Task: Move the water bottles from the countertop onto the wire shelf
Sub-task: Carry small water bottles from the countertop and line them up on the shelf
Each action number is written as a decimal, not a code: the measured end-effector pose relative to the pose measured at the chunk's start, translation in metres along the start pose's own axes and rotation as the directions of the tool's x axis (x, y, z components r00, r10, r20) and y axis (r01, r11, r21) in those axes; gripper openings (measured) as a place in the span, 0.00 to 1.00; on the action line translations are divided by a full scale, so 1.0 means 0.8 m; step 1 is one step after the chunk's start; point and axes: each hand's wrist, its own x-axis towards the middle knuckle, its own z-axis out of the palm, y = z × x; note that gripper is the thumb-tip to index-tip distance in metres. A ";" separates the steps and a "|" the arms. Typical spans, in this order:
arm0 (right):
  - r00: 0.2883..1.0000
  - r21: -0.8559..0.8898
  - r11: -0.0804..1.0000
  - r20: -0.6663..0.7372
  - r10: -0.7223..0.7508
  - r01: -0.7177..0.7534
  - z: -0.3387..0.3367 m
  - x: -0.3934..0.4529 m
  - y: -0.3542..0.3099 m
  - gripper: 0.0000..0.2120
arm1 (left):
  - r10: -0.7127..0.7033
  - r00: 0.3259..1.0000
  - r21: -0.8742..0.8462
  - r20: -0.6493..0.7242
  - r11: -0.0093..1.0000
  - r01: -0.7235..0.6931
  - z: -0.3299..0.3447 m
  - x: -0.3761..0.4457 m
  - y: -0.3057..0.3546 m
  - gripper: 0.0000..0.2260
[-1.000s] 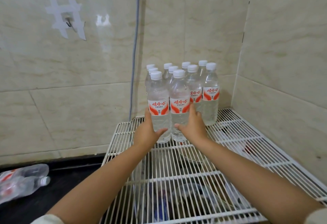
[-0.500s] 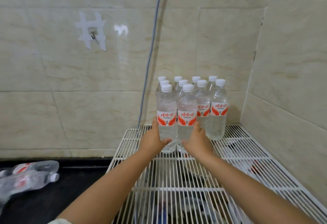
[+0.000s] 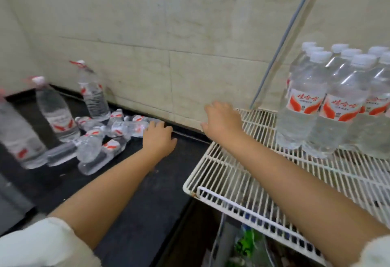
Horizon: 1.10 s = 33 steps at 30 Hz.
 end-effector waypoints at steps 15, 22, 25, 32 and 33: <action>0.900 0.035 0.986 0.404 -0.160 0.160 0.229 0.152 -0.288 0.18 | -0.491 0.856 -0.119 0.164 0.851 0.511 0.075 0.011 -0.321 0.21; 0.920 0.032 0.983 0.349 -0.179 0.179 0.316 0.251 -0.320 0.28 | -0.534 0.770 -0.407 0.349 0.654 0.638 0.113 0.099 -0.393 0.35; 0.919 0.014 0.979 0.342 -0.194 0.202 0.344 0.290 -0.330 0.33 | -0.566 0.747 -0.377 0.348 0.646 0.664 0.133 0.121 -0.403 0.34; 0.946 -0.122 0.971 0.279 -0.165 0.206 0.395 0.339 -0.339 0.34 | -0.657 0.668 -0.289 0.350 0.603 0.744 0.159 0.145 -0.404 0.35; 0.947 -0.116 0.970 0.269 -0.176 0.213 0.396 0.338 -0.337 0.33 | -0.659 0.663 -0.266 0.355 0.608 0.748 0.159 0.148 -0.403 0.35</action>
